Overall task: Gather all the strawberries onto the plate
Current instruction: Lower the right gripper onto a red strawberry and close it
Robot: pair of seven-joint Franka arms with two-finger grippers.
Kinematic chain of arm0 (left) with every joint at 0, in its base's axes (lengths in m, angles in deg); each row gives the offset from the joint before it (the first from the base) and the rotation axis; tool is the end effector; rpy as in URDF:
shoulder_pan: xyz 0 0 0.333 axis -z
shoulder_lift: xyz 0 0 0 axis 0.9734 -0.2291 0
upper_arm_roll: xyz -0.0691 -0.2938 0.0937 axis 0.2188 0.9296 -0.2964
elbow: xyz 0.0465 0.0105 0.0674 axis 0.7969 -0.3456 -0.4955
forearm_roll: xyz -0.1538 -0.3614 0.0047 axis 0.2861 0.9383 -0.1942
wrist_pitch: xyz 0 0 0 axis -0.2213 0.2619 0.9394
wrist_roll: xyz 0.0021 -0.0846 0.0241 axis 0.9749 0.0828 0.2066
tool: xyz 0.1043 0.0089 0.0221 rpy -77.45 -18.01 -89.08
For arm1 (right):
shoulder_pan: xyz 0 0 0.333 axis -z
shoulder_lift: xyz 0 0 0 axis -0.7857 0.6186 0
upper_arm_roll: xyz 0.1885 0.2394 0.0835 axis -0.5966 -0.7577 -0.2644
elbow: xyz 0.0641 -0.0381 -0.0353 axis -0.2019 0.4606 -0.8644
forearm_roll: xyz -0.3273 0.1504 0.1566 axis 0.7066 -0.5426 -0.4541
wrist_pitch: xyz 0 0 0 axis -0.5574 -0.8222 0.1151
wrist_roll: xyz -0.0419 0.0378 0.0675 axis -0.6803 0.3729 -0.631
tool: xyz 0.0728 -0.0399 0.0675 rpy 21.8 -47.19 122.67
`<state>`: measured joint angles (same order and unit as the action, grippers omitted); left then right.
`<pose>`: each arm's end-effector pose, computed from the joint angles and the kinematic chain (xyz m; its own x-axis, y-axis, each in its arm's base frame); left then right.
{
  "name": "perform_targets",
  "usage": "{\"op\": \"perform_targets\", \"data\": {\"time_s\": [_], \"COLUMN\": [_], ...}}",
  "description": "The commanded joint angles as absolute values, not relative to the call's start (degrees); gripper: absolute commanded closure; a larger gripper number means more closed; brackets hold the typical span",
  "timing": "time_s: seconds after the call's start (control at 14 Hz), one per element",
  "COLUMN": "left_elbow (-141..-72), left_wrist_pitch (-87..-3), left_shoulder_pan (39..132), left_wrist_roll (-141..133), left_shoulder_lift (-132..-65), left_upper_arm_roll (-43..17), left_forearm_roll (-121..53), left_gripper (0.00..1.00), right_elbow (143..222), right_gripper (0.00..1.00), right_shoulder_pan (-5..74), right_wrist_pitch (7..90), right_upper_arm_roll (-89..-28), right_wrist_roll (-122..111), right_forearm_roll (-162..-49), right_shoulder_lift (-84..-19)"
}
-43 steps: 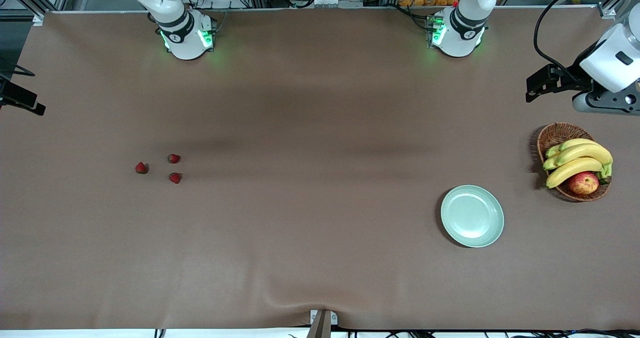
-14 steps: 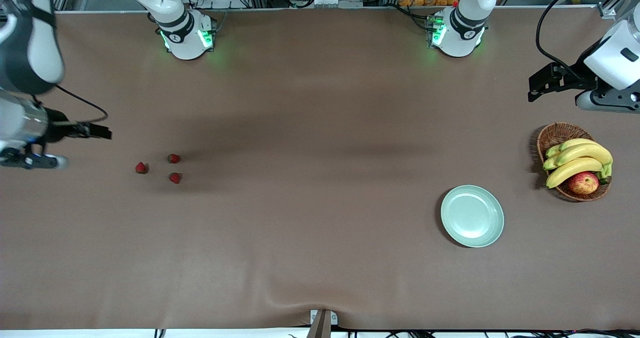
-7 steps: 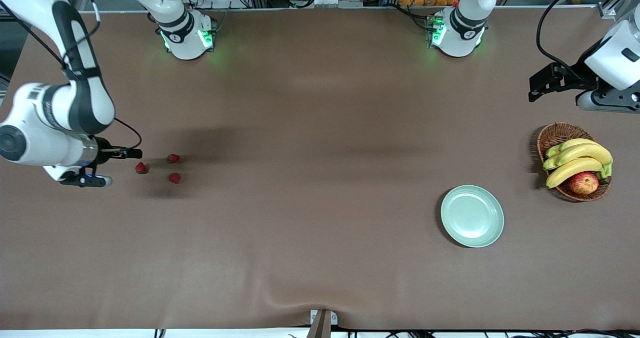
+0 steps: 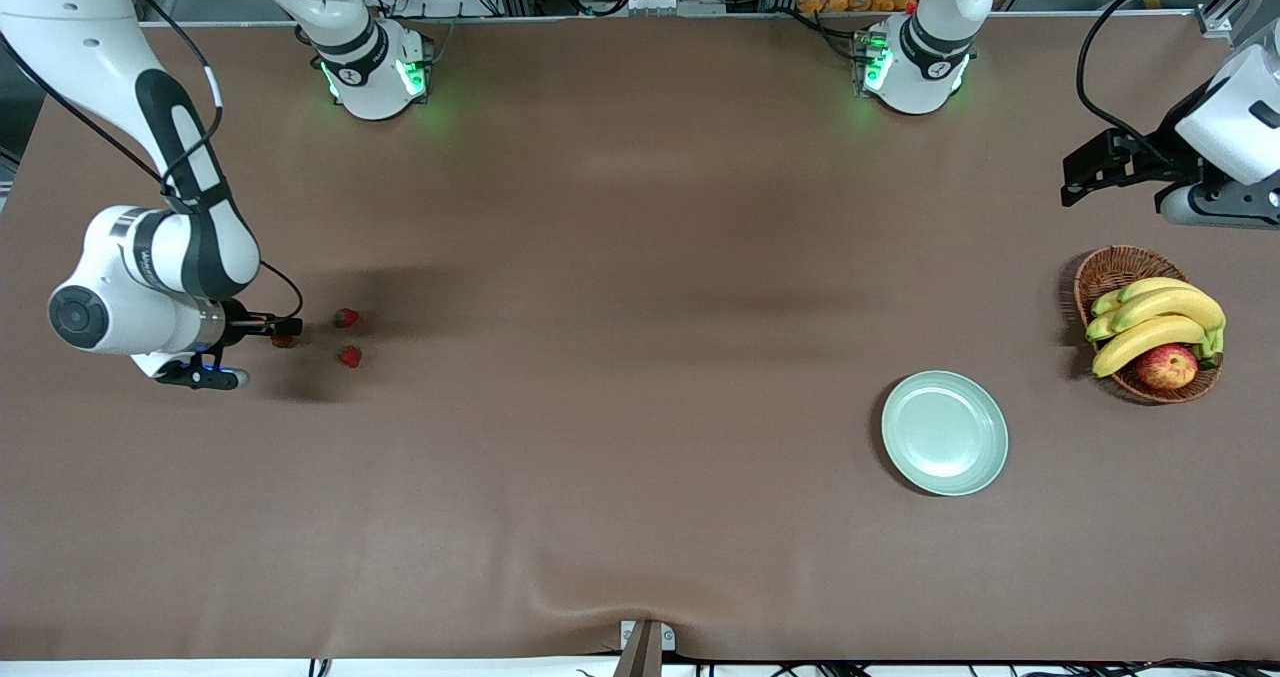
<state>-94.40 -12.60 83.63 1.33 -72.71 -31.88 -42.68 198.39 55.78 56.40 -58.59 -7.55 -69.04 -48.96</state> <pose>0.5407 -0.0597 0.6378 0.9940 -0.0944 -0.0554 -0.0944 -0.9955 0.0033 0.5650 -0.0896 0.2112 0.9485 -0.1080 -0.2977 -0.1075 -0.9940 0.0179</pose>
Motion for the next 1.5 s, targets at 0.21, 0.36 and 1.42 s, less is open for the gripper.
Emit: {"op": "perform_targets", "data": {"time_s": [0.21,0.36,1.42], "left_elbow": [-93.78,-93.78,-93.61], "left_wrist_pitch": [-11.77,-11.77,-11.77], "left_shoulder_pan": [83.17,83.26,83.52], "left_wrist_roll": [2.53,2.53,2.53], "left_shoulder_lift": [-72.75,-72.67,-72.49], "left_upper_arm_roll": [-31.69,-31.69,-31.51], "left_forearm_roll": [-42.13,-42.22,-41.86], "left_gripper": [0.00,0.00,0.00], "right_elbow": [198.14,198.40,198.23], "right_gripper": [0.00,0.00,0.42], "right_shoulder_pan": [56.62,56.79,57.23], "right_wrist_pitch": [58.86,58.87,61.42], "right_upper_arm_roll": [-59.10,-59.10,-59.01], "right_wrist_roll": [-7.55,-7.55,-4.57], "right_forearm_roll": [-67.85,-67.67,-66.88], "right_shoulder_lift": [-46.28,-45.84,-43.82]}}
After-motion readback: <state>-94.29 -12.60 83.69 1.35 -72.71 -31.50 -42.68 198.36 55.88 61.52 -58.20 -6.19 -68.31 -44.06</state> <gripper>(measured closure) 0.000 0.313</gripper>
